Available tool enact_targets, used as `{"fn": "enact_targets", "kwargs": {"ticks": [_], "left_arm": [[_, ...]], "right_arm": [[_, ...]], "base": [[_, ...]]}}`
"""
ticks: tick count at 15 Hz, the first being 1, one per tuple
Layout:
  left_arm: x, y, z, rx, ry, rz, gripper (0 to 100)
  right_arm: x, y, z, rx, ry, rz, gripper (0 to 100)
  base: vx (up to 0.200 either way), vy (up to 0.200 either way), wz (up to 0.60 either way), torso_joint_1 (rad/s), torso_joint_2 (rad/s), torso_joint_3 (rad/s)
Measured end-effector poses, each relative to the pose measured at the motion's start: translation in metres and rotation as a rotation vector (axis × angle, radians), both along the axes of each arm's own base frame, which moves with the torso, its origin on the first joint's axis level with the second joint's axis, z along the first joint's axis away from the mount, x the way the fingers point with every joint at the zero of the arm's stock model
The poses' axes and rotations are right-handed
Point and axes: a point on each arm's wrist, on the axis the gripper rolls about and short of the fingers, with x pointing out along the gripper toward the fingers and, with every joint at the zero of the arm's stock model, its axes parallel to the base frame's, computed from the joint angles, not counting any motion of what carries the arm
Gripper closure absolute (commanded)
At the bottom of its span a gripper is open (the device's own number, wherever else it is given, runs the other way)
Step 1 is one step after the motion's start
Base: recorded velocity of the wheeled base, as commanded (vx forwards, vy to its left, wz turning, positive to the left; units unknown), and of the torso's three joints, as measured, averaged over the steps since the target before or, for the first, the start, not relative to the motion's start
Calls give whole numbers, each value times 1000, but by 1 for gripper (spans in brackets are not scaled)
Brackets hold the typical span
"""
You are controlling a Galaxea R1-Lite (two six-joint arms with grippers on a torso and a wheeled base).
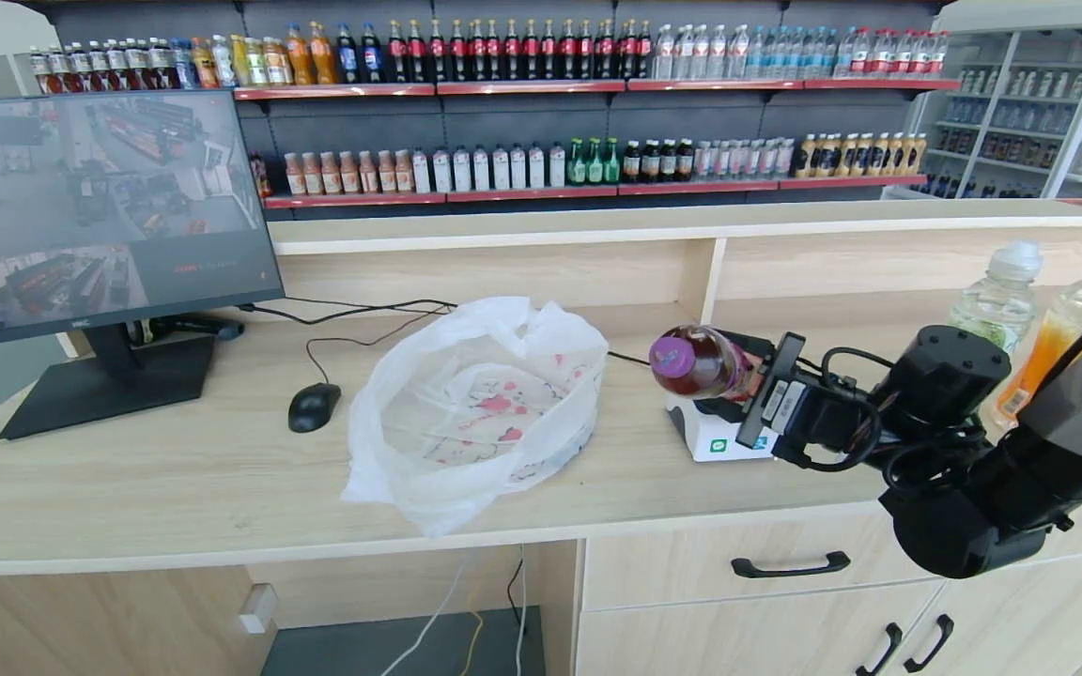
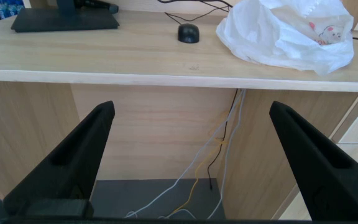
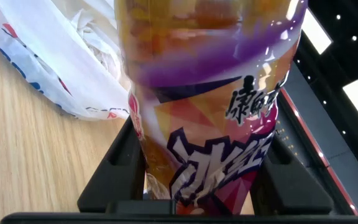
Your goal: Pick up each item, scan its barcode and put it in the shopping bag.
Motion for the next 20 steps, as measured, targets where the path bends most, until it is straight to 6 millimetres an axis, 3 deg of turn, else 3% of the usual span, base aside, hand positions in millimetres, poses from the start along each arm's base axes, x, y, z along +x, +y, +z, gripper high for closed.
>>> {"fn": "enact_targets", "kwargs": {"ticks": [15,20], "left_arm": [[0,0,0,0,0,0,0],[0,0,0,0,0,0,0]], "right_arm": [[-8,1,-1,-15,0,5,100],[-9,0,10,24,10,5,100]], "base": [[0,0,0,0,0,0],[0,0,0,0,0,0]]}}
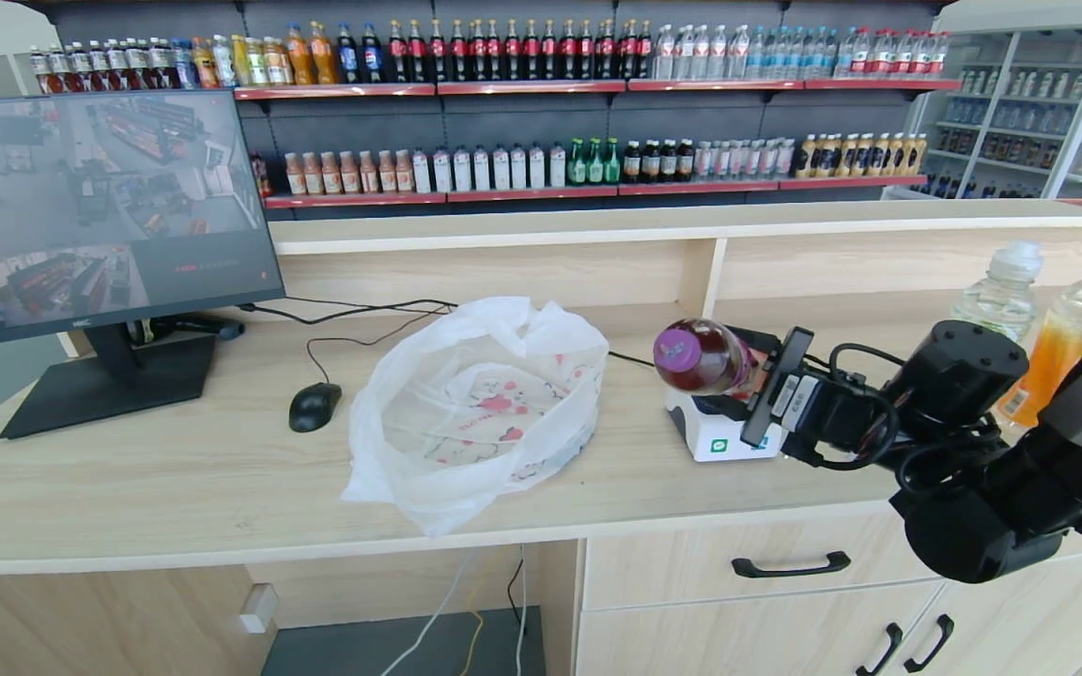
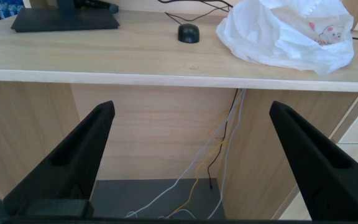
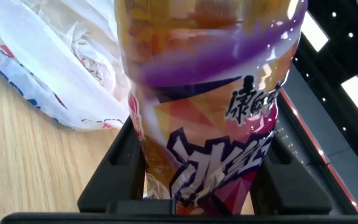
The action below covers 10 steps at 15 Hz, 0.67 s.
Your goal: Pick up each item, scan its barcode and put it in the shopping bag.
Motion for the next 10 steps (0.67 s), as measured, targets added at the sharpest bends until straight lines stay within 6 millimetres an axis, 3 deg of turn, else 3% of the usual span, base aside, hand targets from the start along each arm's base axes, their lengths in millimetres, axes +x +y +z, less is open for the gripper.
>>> {"fn": "enact_targets", "kwargs": {"ticks": [10], "left_arm": [[0,0,0,0,0,0,0]], "right_arm": [[-18,5,47,271,66,-190,100]], "base": [[0,0,0,0,0,0]]}}
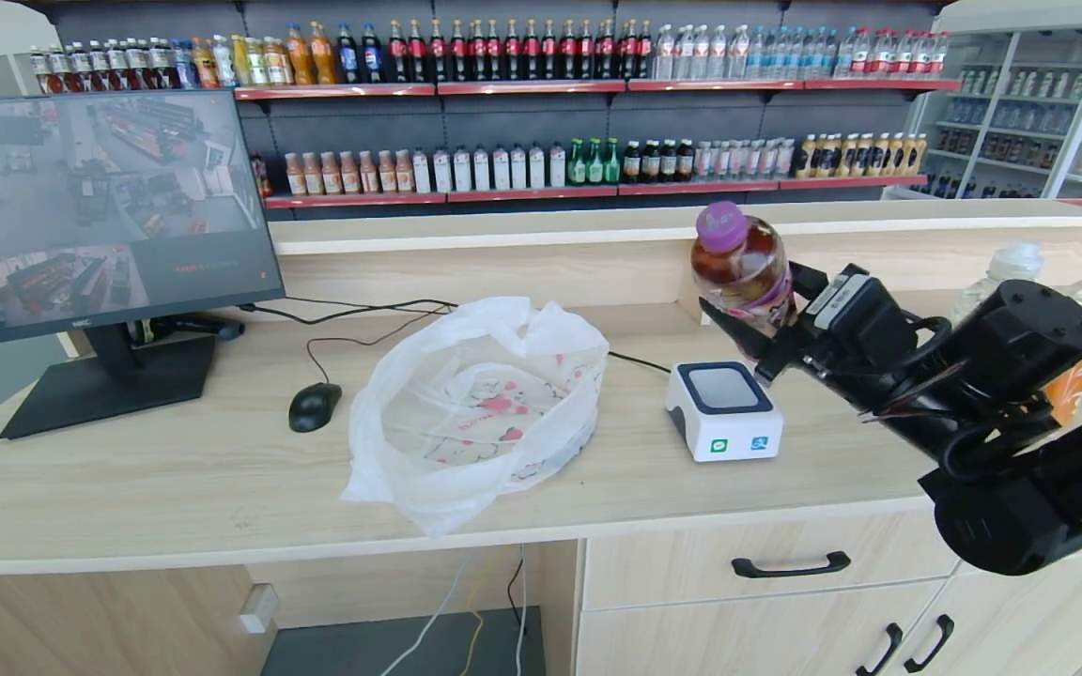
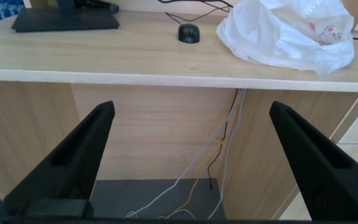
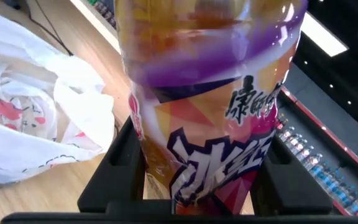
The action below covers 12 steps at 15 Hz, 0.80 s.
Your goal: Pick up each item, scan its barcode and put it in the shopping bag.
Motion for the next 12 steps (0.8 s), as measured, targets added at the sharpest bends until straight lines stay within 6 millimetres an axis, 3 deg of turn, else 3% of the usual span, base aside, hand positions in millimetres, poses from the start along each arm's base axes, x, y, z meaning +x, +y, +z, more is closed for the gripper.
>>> {"fn": "enact_targets", "kwargs": {"ticks": [4,7,12], "left_arm": [[0,0,0,0,0,0,0],[0,0,0,1,0,0,0],[0,0,0,1,0,0,0]], "right_arm": [[-17,2,26,302,87,-118,100],[-33,13,41,539,163,-99,100],[-42,16,43,818,270,-111,100]], "base": [[0,0,0,0,0,0],[0,0,0,0,0,0],[0,0,0,0,0,0]]}}
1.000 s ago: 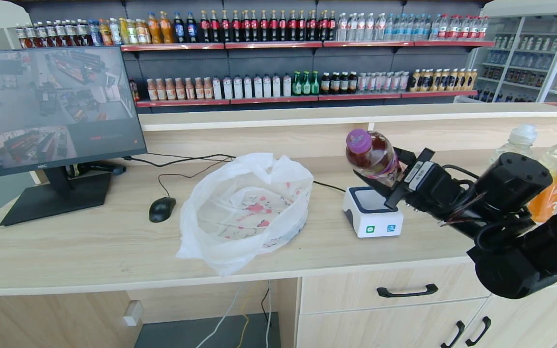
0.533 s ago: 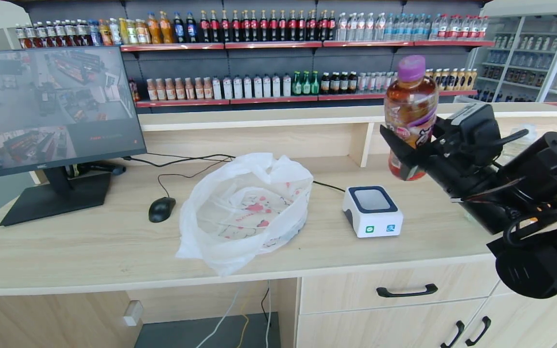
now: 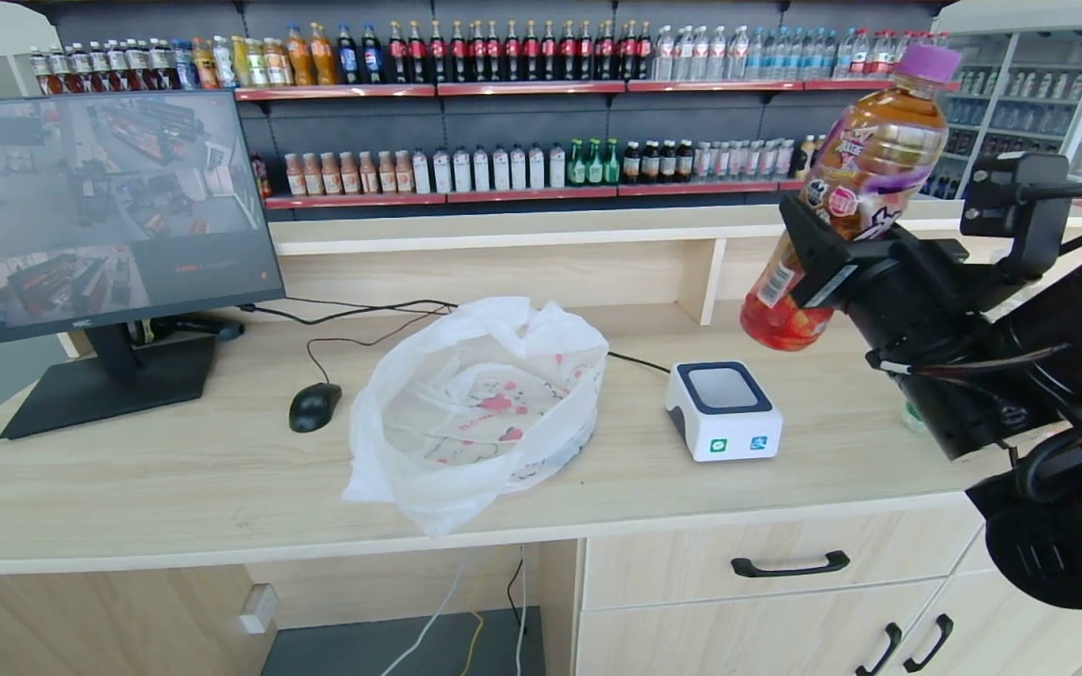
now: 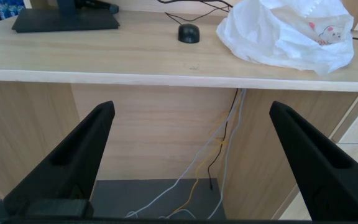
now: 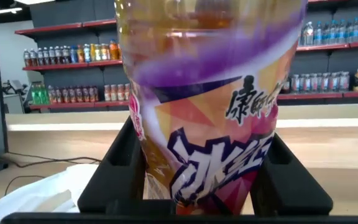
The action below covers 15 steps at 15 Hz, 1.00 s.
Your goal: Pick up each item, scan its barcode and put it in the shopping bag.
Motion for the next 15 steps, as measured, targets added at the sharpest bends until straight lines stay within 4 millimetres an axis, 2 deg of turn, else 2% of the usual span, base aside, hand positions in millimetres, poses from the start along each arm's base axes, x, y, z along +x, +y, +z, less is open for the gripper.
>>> {"fn": "enact_targets", "kwargs": {"ticks": [6,15], "left_arm": [[0,0,0,-1,0,0,0],[0,0,0,-3,-1,0,0]], "right_arm": [[-7,-4,-15,45,80,-30,100],[-6,-6,-16,49,83,-31,100]], "base": [[0,0,0,0,0,0],[0,200,0,0,2,1]]}}
